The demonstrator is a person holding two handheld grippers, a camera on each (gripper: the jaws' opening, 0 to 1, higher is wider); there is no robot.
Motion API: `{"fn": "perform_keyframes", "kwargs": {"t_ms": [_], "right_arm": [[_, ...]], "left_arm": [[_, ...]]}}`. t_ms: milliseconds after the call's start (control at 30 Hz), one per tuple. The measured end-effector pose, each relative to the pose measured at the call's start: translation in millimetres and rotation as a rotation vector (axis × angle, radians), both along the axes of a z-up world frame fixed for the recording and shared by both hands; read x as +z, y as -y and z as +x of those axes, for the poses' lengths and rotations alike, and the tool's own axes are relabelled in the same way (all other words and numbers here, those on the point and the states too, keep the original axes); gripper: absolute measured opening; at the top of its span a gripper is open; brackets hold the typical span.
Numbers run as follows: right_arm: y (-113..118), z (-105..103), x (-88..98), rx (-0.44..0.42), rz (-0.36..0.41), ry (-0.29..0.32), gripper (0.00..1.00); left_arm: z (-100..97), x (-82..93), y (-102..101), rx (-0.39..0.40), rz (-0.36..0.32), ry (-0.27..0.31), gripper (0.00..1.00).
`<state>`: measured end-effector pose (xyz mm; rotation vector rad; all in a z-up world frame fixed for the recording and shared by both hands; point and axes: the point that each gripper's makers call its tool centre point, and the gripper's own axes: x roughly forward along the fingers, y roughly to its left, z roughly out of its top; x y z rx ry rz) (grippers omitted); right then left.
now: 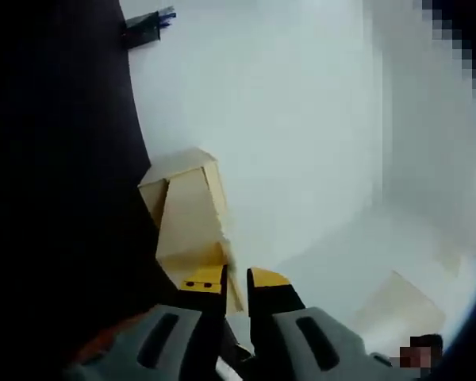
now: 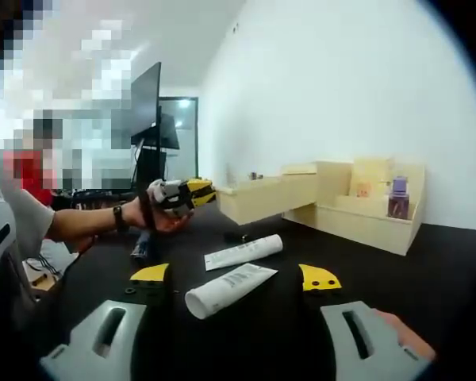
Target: Open the drawer, pick up the cosmetic bottles from the table one by one, place them into the drawer, release the gripper, close the drawer, and move the gripper away
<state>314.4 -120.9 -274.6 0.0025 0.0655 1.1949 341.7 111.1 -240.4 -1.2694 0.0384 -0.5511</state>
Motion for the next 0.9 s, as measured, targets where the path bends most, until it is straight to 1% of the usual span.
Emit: {"fn": "perform_keyframes", "kwargs": {"t_ms": [67,100,167,233,300,400,533,600,667,700,767,800,900], "right_arm": [[0.4,1.2,0.3,-0.001,-0.002,0.001,0.57],[0.6,1.6,0.4,-0.001,-0.003,0.001,0.57],[1.2,2.9,1.5,0.000,-0.002,0.002,0.57],[1.8,3.8,2.1,-0.002,-0.001,0.002,0.57],[1.8,3.9,2.3,-0.001,-0.001,0.002,0.57],[1.9,4.0,2.3,-0.001,-0.004,0.005,0.57],[1.1,1.8,1.5,-0.001,-0.005,0.006,0.57],[0.6,0.7,0.9,-0.001,-0.006,0.007,0.57],[0.6,1.0,1.1,0.000,-0.006,0.008,0.57],[0.6,1.1,1.1,0.000,-0.007,0.008,0.57],[0.2,0.5,0.5,0.000,-0.008,0.008,0.57],[-0.1,-0.1,0.2,0.000,-0.008,0.009,0.57],[-1.1,-2.1,-0.8,-0.001,-0.009,0.010,0.57]], "left_arm": [[-0.2,0.1,-0.3,0.006,0.004,-0.005,0.14],[0.0,-1.4,-0.7,0.010,0.003,-0.019,0.14],[-0.7,-2.0,-1.1,0.016,0.005,-0.025,0.16],[-0.9,-2.8,-1.9,0.017,-0.003,-0.039,0.18],[2.9,-3.6,-7.5,0.022,-0.016,-0.052,0.20],[5.8,-2.3,-11.4,0.026,-0.017,-0.048,0.24],[7.6,-2.9,-15.5,0.026,-0.027,-0.056,0.27],[7.9,-6.0,-16.0,0.031,-0.020,-0.079,0.27],[8.1,-6.5,-16.7,0.033,-0.020,-0.084,0.28],[8.5,-7.8,-17.5,0.031,-0.021,-0.096,0.29],[9.0,-10.2,-19.5,0.034,-0.014,-0.108,0.33],[9.5,-13.6,-21.2,0.038,-0.013,-0.123,0.34],[10.4,-16.6,-25.6,0.046,-0.034,-0.133,0.34]]}}
